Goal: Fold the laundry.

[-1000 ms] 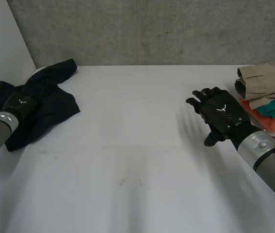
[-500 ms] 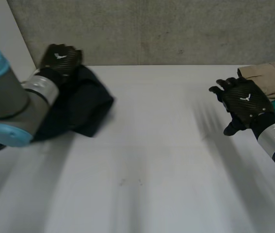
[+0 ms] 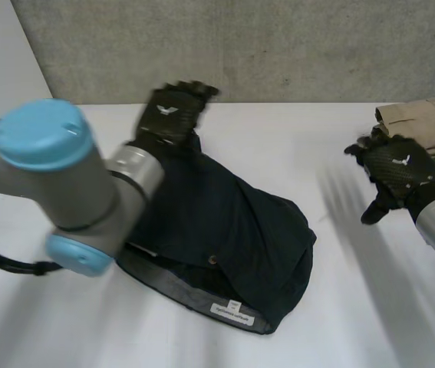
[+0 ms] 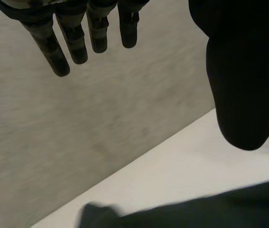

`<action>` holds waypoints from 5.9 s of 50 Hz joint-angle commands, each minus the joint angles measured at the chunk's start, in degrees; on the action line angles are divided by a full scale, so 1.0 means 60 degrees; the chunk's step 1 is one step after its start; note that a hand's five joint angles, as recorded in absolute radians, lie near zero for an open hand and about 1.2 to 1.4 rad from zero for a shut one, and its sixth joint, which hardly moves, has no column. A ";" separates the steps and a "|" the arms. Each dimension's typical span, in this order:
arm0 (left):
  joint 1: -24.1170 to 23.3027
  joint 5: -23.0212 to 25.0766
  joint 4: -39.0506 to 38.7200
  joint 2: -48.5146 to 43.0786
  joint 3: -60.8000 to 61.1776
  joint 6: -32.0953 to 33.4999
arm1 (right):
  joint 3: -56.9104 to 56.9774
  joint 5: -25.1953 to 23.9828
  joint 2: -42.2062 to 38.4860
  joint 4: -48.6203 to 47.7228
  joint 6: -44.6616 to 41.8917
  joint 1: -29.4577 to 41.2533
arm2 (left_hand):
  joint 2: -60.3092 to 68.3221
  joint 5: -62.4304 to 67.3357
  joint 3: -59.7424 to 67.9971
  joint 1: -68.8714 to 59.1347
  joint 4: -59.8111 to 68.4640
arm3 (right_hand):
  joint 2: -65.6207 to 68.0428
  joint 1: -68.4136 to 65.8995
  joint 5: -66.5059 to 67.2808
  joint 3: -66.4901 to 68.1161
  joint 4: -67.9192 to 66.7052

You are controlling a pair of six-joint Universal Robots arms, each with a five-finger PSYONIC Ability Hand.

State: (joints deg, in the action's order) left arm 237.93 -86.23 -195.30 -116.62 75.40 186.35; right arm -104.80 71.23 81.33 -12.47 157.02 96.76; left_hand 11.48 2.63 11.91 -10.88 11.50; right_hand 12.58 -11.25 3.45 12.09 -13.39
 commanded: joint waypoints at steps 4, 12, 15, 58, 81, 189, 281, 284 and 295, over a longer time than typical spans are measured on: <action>0.1929 0.0074 0.0880 -0.0029 0.0838 0.2673 | -0.0155 -0.0827 -0.0063 0.2298 0.0138 0.1171 | -0.0015 -0.0206 -0.0087 -0.0086 -0.0018 | -0.0429 0.0208 -0.0575 -0.0348 0.0566; 0.2166 0.0118 0.1187 -0.1422 0.0311 0.3776 | -0.0419 -0.0404 -0.1305 0.0705 0.0051 0.2723 | 0.0348 0.0157 0.0277 -0.0449 0.0345 | -0.0429 0.0208 -0.0575 -0.0348 0.0566; 0.2137 0.0147 0.1568 -0.1584 0.0222 0.3762 | -0.0419 -0.0066 -0.1659 0.0351 -0.0008 0.2988 | 0.0629 0.0437 0.0557 -0.0729 0.0626 | -0.0429 0.0208 -0.0575 -0.0348 0.0566; 0.0949 0.0221 0.3431 0.1257 0.1482 0.1081 | 0.2512 0.1224 -0.2497 0.0788 -0.2250 0.2711 | 0.3210 0.3019 0.3138 -0.3310 0.3207 | -0.0429 0.0208 -0.0575 -0.0348 0.0566; 0.1595 0.0806 0.3503 0.0452 0.1657 0.3996 | -0.0155 0.0594 0.0303 0.3148 -0.0463 0.1934 | 0.1247 0.1056 0.1175 -0.1347 0.1244 | -0.0429 0.0208 -0.0575 -0.0348 0.0566; -0.0779 -0.0190 0.1393 0.1770 0.0793 -0.0428 | 0.3331 0.1444 -0.0401 0.2721 -0.0639 0.1773 | 0.0265 0.0074 0.0193 -0.0366 0.0262 | -0.0429 0.0208 -0.0575 -0.0348 0.0566; 0.2181 0.1451 0.1335 0.0056 0.4163 0.5388 | -0.0639 0.4256 -0.0986 -0.0617 -0.0140 0.4131 | 0.4439 0.4248 0.4367 -0.4540 0.4436 | 1.1237 -1.1459 1.1091 1.1319 -1.1101; 0.2181 0.1466 0.1349 0.0115 0.4177 0.5096 | -0.0566 0.4256 -0.0986 -0.0617 -0.0140 0.4029 | 0.7768 0.7577 0.7696 -0.7868 0.7765 | 1.1237 -1.1459 1.1091 1.1319 -1.1101; 0.2049 0.1290 0.2373 0.2031 0.3928 0.3484 | 0.0312 0.4227 0.0345 0.0552 -0.1236 0.3810 | 1.1420 1.1229 1.1348 -1.1521 1.1417 | 1.1237 -1.1459 1.1091 1.1319 -1.1101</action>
State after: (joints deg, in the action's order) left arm 250.77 -77.95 -185.87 -113.20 99.81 211.46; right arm -106.48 96.87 77.48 -15.04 155.10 120.62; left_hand 68.15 55.14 67.92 -64.56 68.40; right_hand 66.70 -55.99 56.48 67.82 -68.09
